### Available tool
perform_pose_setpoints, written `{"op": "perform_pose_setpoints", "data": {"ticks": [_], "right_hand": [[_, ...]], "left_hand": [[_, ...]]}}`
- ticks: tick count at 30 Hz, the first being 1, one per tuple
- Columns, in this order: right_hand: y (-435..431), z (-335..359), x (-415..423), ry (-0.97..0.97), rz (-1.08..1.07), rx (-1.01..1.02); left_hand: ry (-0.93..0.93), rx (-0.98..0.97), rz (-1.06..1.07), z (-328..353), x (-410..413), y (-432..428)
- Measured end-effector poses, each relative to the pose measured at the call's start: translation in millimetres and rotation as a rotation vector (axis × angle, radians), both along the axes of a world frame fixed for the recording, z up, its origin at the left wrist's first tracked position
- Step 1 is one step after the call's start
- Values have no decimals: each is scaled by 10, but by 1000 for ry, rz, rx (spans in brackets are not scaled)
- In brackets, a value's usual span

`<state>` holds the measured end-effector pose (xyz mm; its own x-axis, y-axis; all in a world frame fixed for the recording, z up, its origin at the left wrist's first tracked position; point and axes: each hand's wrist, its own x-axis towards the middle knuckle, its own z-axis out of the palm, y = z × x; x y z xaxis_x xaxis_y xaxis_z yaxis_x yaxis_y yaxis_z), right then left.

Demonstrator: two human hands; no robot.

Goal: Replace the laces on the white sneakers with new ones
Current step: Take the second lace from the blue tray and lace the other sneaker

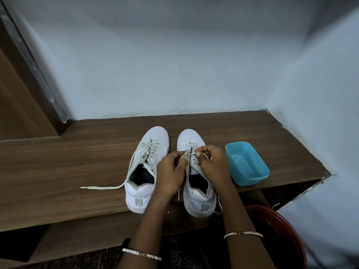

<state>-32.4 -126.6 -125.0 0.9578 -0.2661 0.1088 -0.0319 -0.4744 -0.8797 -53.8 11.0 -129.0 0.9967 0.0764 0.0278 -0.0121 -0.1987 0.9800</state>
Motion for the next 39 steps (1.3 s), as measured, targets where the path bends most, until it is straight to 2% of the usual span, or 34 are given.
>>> {"op": "perform_pose_setpoints", "data": {"ticks": [12, 17, 21, 24, 29, 31, 32, 36, 38, 39], "right_hand": [[71, -48, 52, 56, -6, 28], [33, -74, 50, 47, 38, 103], [14, -41, 8, -5, 104, 220], [-22, 0, -9, -16, 108, 306], [-84, 37, -8, 16, 153, 320], [-140, 50, -2, 33, 151, 313], [-173, 51, 1, 39, 148, 302], [-298, 34, 5, 18, 153, 294], [-362, 30, 0, 10, 131, 265], [-385, 31, -3, 4, 114, 238]], "left_hand": [[-72, 44, 51, -3, 23, -33], [-67, -15, 72, -44, 54, -8], [-116, 112, 84, -115, 123, -1], [-161, 130, 115, -131, 187, -39], [-289, 231, 219, -5, 209, -120], [-313, 156, 271, 72, 198, -98], [-306, 56, 283, 110, 204, -53], [-172, -548, 305, 305, 223, 193], [-179, -621, 380, 377, 250, 364], [-203, -592, 414, 392, 262, 462]]}}
